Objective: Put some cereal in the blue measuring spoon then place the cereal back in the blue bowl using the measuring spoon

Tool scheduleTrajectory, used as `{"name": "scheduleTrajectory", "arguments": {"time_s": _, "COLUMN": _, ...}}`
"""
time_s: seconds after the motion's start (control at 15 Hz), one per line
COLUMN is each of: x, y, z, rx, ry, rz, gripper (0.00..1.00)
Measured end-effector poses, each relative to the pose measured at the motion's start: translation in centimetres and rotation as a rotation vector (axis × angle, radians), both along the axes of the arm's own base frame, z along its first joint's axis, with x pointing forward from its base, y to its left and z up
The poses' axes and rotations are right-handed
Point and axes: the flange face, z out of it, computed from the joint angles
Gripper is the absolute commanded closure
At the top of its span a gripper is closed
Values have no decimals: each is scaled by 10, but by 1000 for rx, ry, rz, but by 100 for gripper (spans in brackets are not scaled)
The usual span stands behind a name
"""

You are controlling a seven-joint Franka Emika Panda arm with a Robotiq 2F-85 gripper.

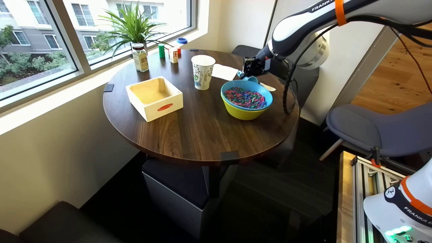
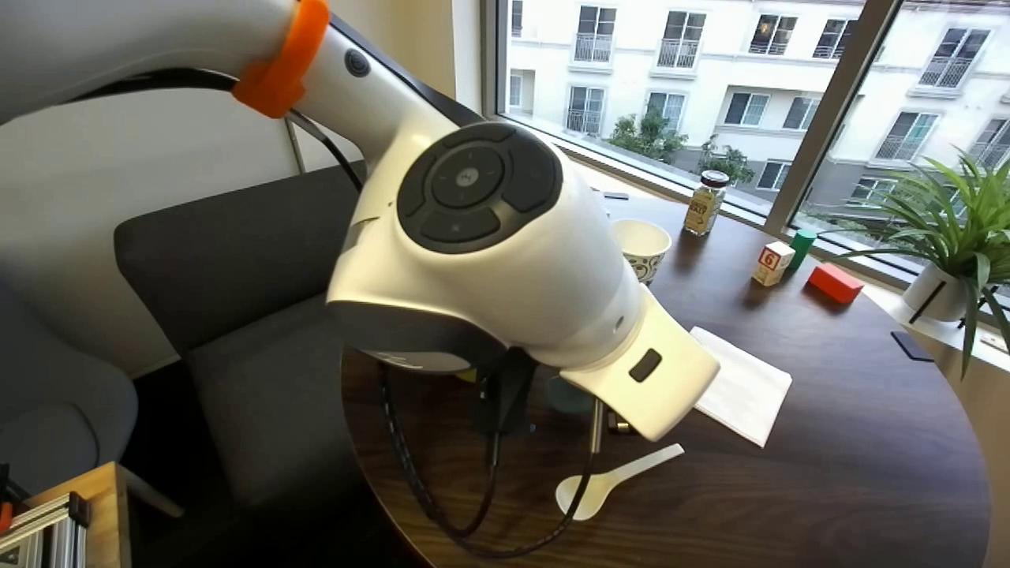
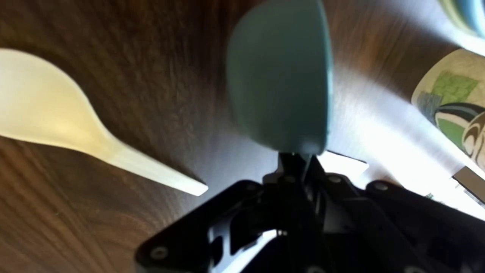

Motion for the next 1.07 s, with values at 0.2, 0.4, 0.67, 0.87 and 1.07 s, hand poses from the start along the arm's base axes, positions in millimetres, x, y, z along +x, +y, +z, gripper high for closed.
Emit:
{"name": "scheduleTrajectory", "arguments": {"time_s": 0.2, "x": 2, "y": 1, "z": -5, "rx": 0, "ry": 6, "rz": 5, "gripper": 62}}
{"name": "scheduleTrajectory", "arguments": {"time_s": 0.4, "x": 2, "y": -1, "z": -8, "rx": -3, "ry": 9, "rz": 7, "gripper": 41}}
{"name": "scheduleTrajectory", "arguments": {"time_s": 0.67, "x": 2, "y": -5, "z": -6, "rx": -10, "ry": 4, "rz": 11, "gripper": 10}}
{"name": "scheduleTrajectory", "arguments": {"time_s": 0.87, "x": 6, "y": -9, "z": 3, "rx": -16, "ry": -15, "rz": 8, "gripper": 0}}
{"name": "scheduleTrajectory", "arguments": {"time_s": 1.07, "x": 7, "y": -18, "z": 11, "rx": -44, "ry": -20, "rz": 11, "gripper": 0}}
